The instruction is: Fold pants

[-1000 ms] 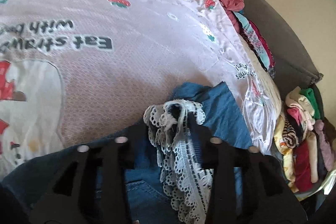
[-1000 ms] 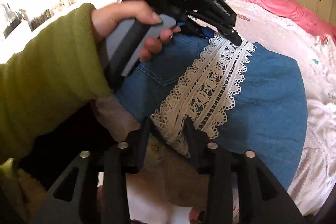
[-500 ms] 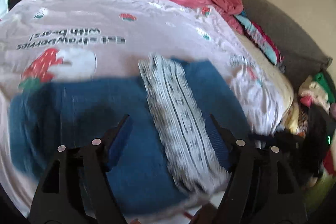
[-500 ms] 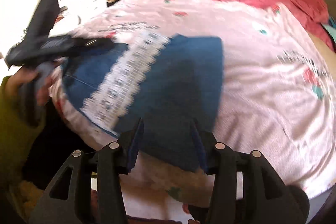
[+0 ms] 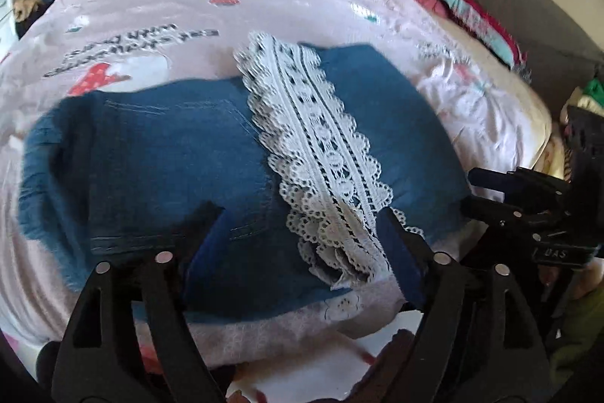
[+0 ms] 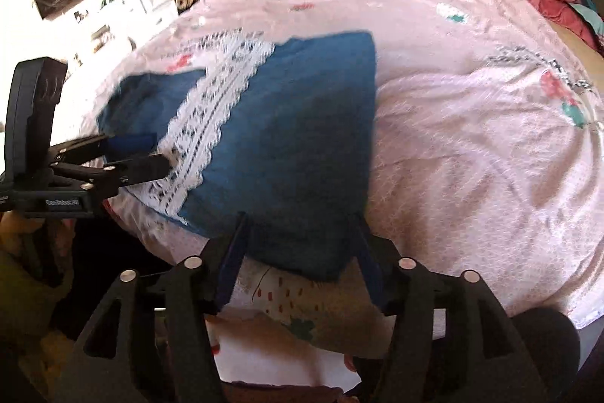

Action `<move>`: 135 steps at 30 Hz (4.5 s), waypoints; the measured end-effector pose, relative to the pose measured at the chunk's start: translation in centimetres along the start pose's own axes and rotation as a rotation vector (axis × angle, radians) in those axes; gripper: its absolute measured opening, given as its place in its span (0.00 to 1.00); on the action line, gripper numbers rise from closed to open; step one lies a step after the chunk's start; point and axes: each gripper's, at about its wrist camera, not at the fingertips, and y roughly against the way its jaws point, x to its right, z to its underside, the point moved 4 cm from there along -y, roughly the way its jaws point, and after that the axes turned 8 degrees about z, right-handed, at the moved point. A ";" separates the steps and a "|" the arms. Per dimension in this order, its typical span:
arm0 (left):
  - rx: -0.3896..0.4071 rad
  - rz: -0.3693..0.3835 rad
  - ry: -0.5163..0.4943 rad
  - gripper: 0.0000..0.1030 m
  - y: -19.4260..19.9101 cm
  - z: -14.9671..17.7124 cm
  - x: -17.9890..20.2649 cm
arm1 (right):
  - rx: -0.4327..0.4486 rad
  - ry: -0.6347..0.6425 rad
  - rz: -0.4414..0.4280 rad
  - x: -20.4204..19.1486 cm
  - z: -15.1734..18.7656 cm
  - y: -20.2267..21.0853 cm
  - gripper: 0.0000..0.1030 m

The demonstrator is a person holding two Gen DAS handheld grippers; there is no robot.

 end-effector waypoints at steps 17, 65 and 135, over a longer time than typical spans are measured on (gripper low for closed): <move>0.117 -0.097 0.116 0.91 7.7 1.2 -4.2 | 0.040 0.003 0.010 -1.4 -2.9 1.2 0.88; 0.170 0.112 0.485 0.55 6.0 4.0 -12.5 | -0.348 0.528 -0.286 -27.2 -15.7 -16.2 0.81; 0.025 0.002 0.057 0.88 0.0 -2.0 2.4 | 0.053 -0.016 -0.157 4.5 -10.0 0.1 0.85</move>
